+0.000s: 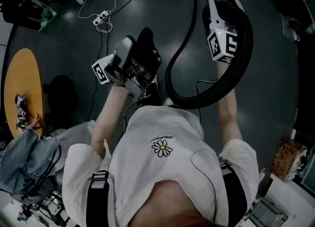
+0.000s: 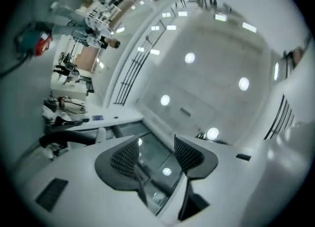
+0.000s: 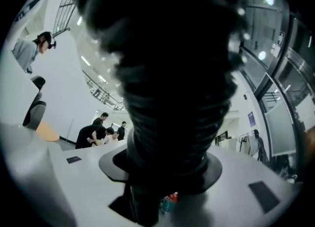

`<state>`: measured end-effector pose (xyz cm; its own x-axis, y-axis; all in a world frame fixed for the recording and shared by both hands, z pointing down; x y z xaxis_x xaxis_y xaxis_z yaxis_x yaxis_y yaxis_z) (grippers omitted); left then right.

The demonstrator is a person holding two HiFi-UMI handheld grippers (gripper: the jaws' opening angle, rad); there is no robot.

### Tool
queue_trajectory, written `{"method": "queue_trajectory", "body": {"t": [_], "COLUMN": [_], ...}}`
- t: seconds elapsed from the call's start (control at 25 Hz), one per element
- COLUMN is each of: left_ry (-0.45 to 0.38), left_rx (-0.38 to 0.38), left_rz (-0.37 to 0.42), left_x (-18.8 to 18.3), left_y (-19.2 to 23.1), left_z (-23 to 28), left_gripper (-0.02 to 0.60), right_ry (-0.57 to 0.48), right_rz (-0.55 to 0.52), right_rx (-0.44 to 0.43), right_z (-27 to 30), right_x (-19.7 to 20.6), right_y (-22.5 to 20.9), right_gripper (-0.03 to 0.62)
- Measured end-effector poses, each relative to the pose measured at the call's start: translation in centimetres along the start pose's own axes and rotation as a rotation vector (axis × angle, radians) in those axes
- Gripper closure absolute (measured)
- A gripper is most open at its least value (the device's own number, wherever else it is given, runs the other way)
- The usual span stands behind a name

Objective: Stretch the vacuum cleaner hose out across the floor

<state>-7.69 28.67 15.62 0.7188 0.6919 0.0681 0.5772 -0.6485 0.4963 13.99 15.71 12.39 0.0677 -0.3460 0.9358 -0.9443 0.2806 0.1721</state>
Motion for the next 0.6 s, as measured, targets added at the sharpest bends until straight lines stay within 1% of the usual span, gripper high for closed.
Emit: {"method": "queue_trajectory", "body": {"t": [0.04, 0.08, 0.12, 0.16, 0.2, 0.24, 0.28, 0.32, 0.36, 0.44, 0.48, 0.52, 0.6], "left_ry": [0.124, 0.227, 0.31, 0.381, 0.447, 0.505, 0.544, 0.548, 0.519, 0.429, 0.397, 0.384, 0.402], "left_rx": [-0.061, -0.084, -0.083, -0.083, -0.099, -0.126, -0.154, -0.173, -0.182, -0.199, -0.225, -0.264, -0.333], "left_rz": [0.02, 0.0, -0.041, -0.068, -0.066, -0.039, -0.011, -0.001, -0.017, -0.079, -0.096, -0.096, -0.083], "left_x": [1.1, 2.6, 4.1, 5.6, 7.1, 8.5, 9.7, 10.5, 10.9, 10.3, 9.8, 9.2, 8.9], "left_y": [0.6, 0.9, 0.8, 0.8, 1.0, 1.2, 1.3, 1.2, 1.0, 0.7, 1.0, 1.6, 2.9], "left_z": [1.2, 2.3, 3.3, 4.1, 4.7, 5.0, 5.2, 5.0, 4.5, 2.1, 0.6, -1.0, -3.8], "left_gripper": [0.353, 0.353, 0.353, 0.353, 0.353, 0.353, 0.353, 0.352, 0.351, 0.351, 0.351, 0.351, 0.351], "right_ry": [-0.002, -0.008, -0.019, -0.034, -0.051, -0.069, -0.083, -0.09, -0.087, -0.058, -0.047, -0.044, -0.039], "right_rz": [0.015, 0.01, -0.018, -0.071, -0.147, -0.242, -0.347, -0.454, -0.556, -0.718, -0.775, -0.812, -0.859], "right_rx": [0.032, 0.052, 0.06, 0.056, 0.046, 0.03, 0.009, -0.015, -0.042, -0.115, -0.166, -0.224, -0.338], "right_z": [-0.4, -0.8, -1.1, -1.4, -1.6, -1.9, -2.2, -2.4, -2.6, -2.9, -3.2, -3.6, -4.6], "right_x": [0.5, 0.8, 0.9, 0.9, 0.9, 1.0, 1.2, 1.4, 1.8, 2.5, 2.8, 2.9, 2.9], "right_y": [0.0, 0.5, 1.4, 2.6, 3.9, 5.2, 6.5, 7.6, 8.4, 9.5, 9.8, 10.1, 10.6], "right_gripper": [0.359, 0.359, 0.359, 0.359, 0.359, 0.359, 0.359, 0.359, 0.359, 0.359, 0.359, 0.359, 0.359]}}
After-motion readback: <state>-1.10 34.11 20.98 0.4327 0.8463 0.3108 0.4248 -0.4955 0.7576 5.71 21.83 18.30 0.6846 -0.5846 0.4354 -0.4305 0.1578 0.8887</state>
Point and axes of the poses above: the fingertips, and each gripper's own axes: z forward along the fingers, y to its left, x out of its underside, the point moved 3 cm from there along -z, backward along the fingers, and after that the axes turned 1 degree about x, right-handed, at the moved point
